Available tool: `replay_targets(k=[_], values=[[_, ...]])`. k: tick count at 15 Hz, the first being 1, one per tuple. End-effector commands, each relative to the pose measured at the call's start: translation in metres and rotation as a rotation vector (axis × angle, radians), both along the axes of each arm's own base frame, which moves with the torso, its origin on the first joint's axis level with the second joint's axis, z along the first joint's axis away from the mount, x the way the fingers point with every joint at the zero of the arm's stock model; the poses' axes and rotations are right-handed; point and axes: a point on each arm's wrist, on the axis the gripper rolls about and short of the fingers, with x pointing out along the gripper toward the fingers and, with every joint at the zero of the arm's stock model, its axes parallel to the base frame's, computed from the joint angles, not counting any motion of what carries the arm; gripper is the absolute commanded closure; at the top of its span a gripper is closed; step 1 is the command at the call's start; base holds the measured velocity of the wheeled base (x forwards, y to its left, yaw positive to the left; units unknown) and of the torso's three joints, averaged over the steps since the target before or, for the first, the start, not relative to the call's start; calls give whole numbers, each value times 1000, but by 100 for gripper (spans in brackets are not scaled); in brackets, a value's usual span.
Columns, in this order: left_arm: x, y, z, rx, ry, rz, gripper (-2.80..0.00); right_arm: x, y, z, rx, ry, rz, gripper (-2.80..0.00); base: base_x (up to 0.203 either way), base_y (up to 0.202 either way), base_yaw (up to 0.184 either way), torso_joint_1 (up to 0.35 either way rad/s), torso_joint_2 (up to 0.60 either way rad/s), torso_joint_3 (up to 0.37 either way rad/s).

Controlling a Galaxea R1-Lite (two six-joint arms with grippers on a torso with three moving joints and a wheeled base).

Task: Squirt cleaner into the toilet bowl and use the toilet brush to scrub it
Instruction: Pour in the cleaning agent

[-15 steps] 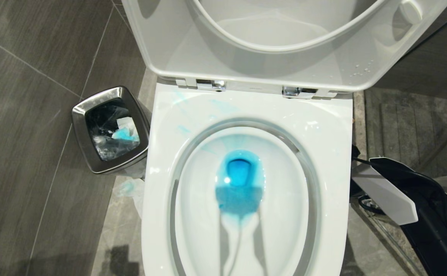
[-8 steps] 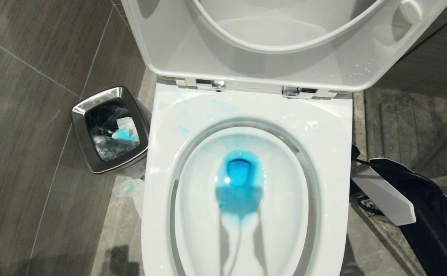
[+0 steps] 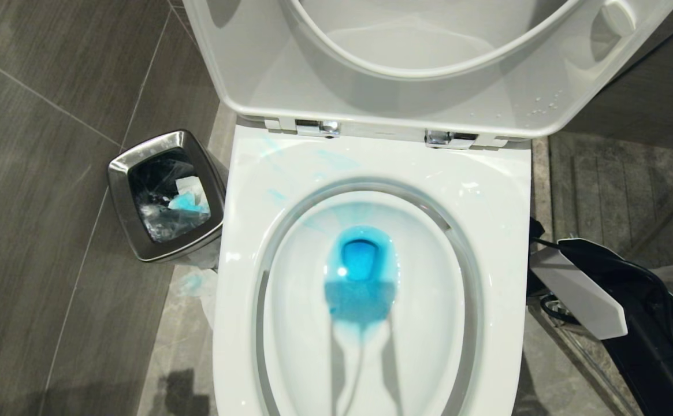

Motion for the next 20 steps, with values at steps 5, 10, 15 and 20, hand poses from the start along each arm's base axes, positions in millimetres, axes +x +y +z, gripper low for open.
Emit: replay_targets(k=[5, 10, 15, 20], values=[[0, 0, 0, 0, 1, 0, 0, -2, -5, 15, 0, -35, -15, 0, 0, 0, 0, 0, 0, 0], [0, 0, 0, 0, 1, 0, 0, -7, -6, 46, 31, -90, -50, 0, 0, 0, 0, 0, 0, 0], [0, 0, 0, 0, 1, 0, 0, -19, -8, 82, 99, -135, -86, 0, 0, 0, 0, 0, 0, 0], [0, 0, 0, 0, 1, 0, 0, -45, -14, 104, 147, -98, -104, 0, 0, 0, 0, 0, 0, 0]])
